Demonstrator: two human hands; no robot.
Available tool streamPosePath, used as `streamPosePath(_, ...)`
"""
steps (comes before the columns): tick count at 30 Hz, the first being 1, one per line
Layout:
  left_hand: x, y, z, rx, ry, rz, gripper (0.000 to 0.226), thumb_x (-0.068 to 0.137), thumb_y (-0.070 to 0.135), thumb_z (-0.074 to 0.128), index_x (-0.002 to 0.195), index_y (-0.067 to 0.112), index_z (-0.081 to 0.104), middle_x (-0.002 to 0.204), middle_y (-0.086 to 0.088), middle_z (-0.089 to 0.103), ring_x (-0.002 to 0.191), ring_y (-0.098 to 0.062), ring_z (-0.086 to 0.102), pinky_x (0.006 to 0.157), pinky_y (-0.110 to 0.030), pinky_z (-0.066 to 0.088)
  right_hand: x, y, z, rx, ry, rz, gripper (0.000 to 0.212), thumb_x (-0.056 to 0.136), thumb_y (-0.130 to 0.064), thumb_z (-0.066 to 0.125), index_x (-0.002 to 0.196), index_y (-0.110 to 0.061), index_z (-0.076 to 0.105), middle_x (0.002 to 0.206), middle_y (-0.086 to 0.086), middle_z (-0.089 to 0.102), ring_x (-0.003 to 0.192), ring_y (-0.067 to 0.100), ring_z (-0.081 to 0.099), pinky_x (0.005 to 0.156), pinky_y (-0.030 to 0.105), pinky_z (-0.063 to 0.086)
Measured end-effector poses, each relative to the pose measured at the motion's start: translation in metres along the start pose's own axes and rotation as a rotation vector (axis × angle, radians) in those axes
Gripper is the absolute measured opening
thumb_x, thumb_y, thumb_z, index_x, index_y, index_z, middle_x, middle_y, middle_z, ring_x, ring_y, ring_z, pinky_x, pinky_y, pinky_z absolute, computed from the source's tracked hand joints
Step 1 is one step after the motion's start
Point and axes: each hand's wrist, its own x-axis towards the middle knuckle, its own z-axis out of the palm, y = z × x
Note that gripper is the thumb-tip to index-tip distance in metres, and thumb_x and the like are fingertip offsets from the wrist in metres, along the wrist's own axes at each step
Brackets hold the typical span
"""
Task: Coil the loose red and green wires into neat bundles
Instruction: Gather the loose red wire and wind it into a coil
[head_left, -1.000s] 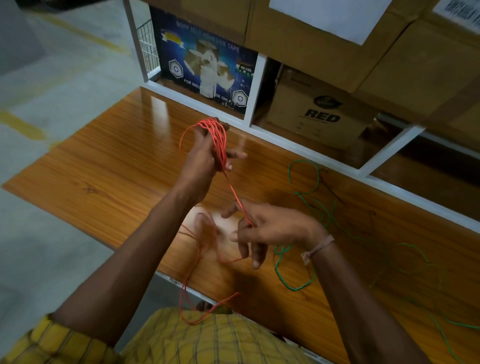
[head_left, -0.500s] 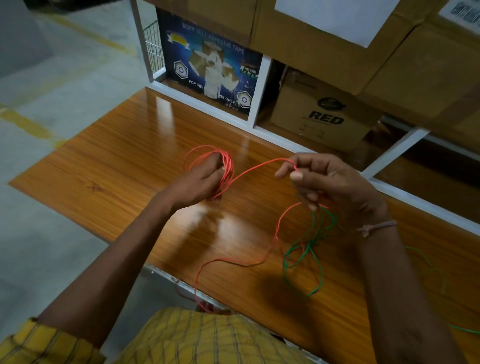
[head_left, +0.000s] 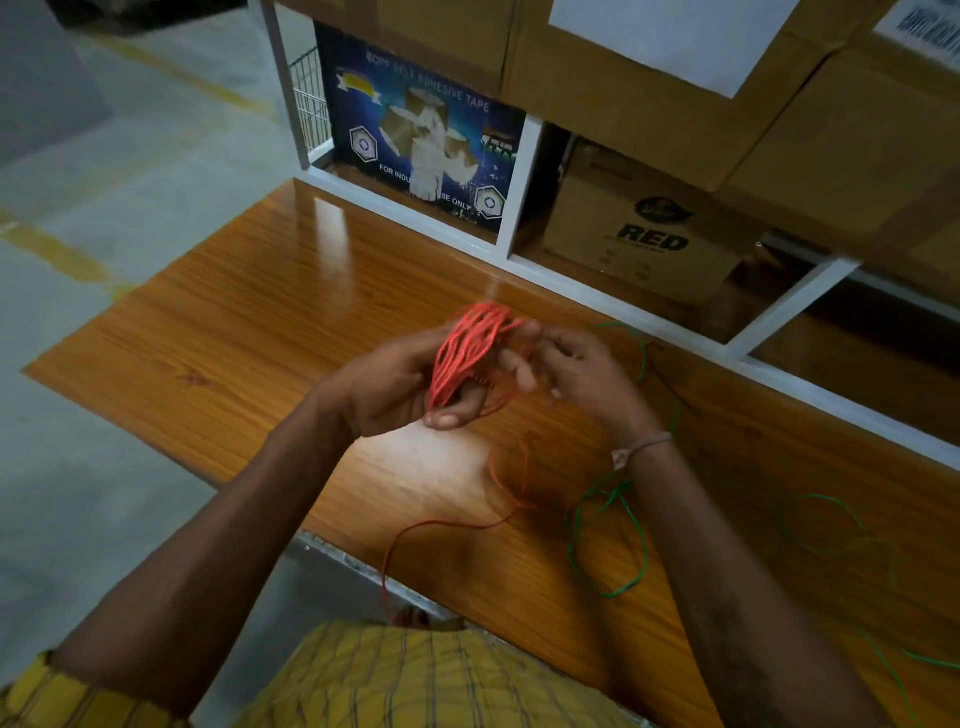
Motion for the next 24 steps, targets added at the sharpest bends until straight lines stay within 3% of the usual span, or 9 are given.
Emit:
streamPosePath(3,0.005,0.006,-0.003,-0.124,0.049,0.123,0.056,0.111,0.021,0.017,0.162,0.003,0.028,0.136,-0.026,0.055,0.055,-0.007,0.057,0.053,-0.017,0.043,-0.013,0.006,0.029,0.126,-0.105,0.071,0.046,0.114,-0.037,0.045,0.086,-0.012,0.072,0.059,0.001,0.050,0.039,0.010,0.044,0.051,0.032,0.046)
streamPosePath(5,0.009,0.011,-0.004,-0.140,0.142,0.187,0.055,0.113,0.021,0.015,0.163,0.003,0.029,0.137,-0.021,0.060,0.058,-0.008,0.058,0.056,-0.018,0.048,-0.023,0.007,0.042,0.201,-0.196,0.122,0.051,0.114,-0.043,0.041,0.098,-0.007,0.074,0.061,0.003,0.049,0.038,0.013,0.044,0.045,0.028,0.048)
streamPosePath(10,0.022,0.022,-0.012,-0.104,0.544,0.246,0.049,0.116,0.028,0.026,0.159,0.007,0.036,0.137,-0.018,0.065,0.071,-0.015,0.063,0.059,-0.021,0.050,-0.048,0.010,0.061,0.068,-0.498,0.258,0.045,0.113,-0.046,0.040,0.125,-0.016,0.071,0.066,0.002,0.056,0.039,0.013,0.048,0.041,0.025,0.046)
streamPosePath(14,0.028,0.019,-0.027,0.105,0.806,0.192,0.041,0.115,0.029,0.036,0.154,0.014,0.035,0.137,-0.015,0.065,0.078,-0.020,0.069,0.062,-0.024,0.055,-0.067,-0.004,0.057,0.016,-0.606,0.210,0.037,0.115,-0.038,0.041,0.136,-0.018,0.064,0.068,0.007,0.059,0.038,0.015,0.047,0.041,0.025,0.042)
streamPosePath(19,0.030,-0.002,-0.038,0.373,0.891,0.053,0.029,0.117,0.030,0.037,0.146,0.026,0.036,0.138,-0.007,0.065,0.074,-0.021,0.075,0.061,-0.027,0.060,-0.078,-0.037,0.030,-0.178,-0.619,0.047,0.026,0.111,-0.028,0.052,0.134,-0.027,0.066,0.071,0.007,0.063,0.047,0.019,0.051,0.048,0.029,0.043)
streamPosePath(24,0.024,-0.020,-0.038,0.560,0.822,-0.075,0.031,0.117,0.027,0.038,0.144,0.012,0.036,0.120,-0.028,0.069,0.074,-0.026,0.075,0.073,-0.045,0.063,-0.072,-0.063,0.001,-0.235,-0.482,-0.188,0.016,0.105,-0.020,0.065,0.115,-0.022,0.077,0.072,0.001,0.067,0.061,0.013,0.057,0.059,0.030,0.045)
